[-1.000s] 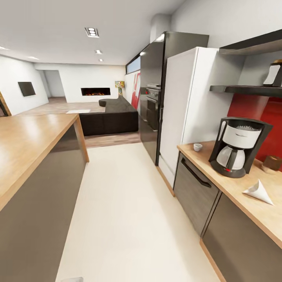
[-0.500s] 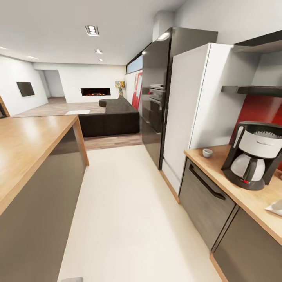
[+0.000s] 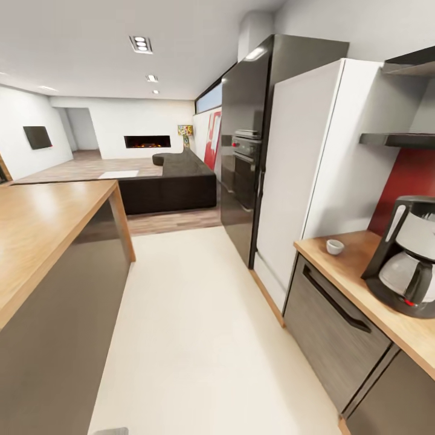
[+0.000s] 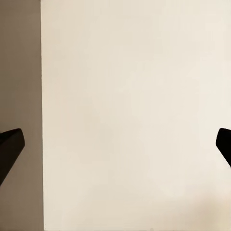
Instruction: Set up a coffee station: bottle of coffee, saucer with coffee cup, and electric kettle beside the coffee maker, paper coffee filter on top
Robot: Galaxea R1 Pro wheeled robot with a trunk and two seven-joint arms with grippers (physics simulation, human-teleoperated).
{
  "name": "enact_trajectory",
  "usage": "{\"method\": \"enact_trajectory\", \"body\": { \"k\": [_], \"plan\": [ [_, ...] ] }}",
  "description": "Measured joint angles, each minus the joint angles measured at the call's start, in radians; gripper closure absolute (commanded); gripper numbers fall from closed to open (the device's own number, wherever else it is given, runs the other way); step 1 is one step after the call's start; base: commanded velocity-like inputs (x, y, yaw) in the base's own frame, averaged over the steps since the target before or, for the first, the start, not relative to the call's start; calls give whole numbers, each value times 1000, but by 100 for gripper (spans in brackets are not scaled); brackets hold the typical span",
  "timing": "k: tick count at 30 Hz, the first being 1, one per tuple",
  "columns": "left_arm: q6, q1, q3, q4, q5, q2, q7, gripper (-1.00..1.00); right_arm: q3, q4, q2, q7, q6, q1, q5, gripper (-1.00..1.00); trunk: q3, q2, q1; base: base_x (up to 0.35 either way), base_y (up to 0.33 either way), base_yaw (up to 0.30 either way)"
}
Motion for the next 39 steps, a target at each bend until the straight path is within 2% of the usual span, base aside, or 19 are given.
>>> {"method": "enact_trajectory", "body": {
  "k": [13,20,25,39],
  "plan": [
    [0,0,0,0,0,0,0,-100,-2,-1,-1,1,0,0,0,-100,0,0,0,333,0,-8],
    [0,0,0,0,0,0,0,-100,-3,-1,-1,1,0,0,0,-100,0,0,0,333,15,-204],
    [0,0,0,0,0,0,0,-100,-3,-1,-1,1,0,0,0,-100,0,0,0,333,95,-193],
    [0,0,0,0,0,0,0,-100,-3,0,0,0,0,0,0,-100,0,0,0,333,123,-53]
  ]
}}
